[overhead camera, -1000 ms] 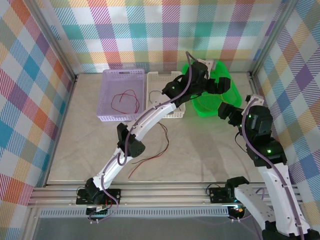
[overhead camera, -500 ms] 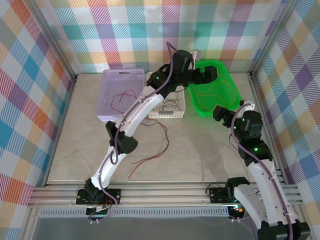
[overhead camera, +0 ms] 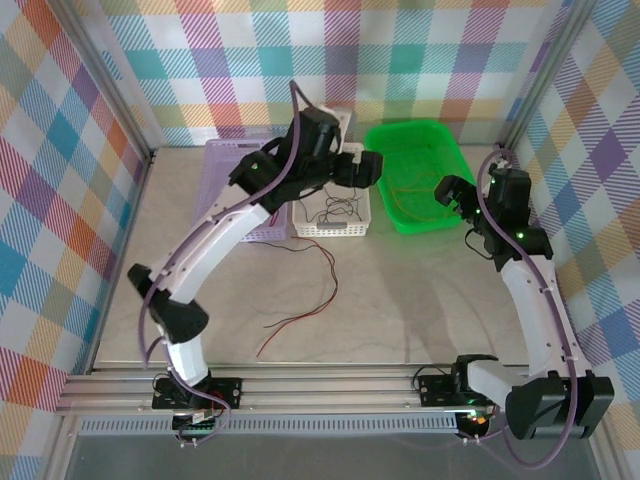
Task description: Untangle the cables
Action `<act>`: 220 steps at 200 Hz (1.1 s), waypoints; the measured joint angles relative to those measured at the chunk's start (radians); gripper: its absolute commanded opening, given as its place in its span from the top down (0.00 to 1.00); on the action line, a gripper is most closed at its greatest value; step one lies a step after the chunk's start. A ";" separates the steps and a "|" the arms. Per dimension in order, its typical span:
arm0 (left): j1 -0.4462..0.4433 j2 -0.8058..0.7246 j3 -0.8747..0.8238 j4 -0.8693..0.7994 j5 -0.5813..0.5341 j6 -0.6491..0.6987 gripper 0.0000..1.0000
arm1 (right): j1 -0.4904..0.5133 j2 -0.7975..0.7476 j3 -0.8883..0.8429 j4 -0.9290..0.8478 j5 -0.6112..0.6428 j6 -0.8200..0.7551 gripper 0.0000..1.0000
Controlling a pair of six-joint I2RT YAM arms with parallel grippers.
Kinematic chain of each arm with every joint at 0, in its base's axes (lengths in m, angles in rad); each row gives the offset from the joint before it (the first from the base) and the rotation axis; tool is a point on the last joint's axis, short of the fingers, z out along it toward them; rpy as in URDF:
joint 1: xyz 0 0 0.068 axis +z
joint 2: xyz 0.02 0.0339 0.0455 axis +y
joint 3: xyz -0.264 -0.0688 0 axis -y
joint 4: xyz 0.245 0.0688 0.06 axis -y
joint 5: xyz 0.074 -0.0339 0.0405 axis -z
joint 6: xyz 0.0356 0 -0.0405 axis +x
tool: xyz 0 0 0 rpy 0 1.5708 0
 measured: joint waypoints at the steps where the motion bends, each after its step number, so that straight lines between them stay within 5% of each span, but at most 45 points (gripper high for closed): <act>1: 0.000 -0.009 -0.016 0.005 -0.003 0.003 0.00 | 0.000 0.001 0.000 -0.001 -0.004 0.000 0.00; 52: 0.011 -0.309 -0.533 0.083 -0.090 0.076 0.00 | 0.041 0.074 -0.011 0.005 -0.158 -0.032 0.00; 139: 0.013 -0.931 -1.110 0.048 -0.263 0.078 0.00 | 0.402 0.163 -0.180 0.049 -0.237 -0.081 0.05; 177: 0.013 -1.083 -1.260 0.015 -0.332 0.034 0.00 | 0.556 0.311 -0.190 0.109 -0.242 -0.077 0.12; 220: 0.013 -1.061 -1.267 0.004 -0.393 0.021 0.00 | 0.635 0.418 -0.208 0.163 -0.235 -0.050 0.20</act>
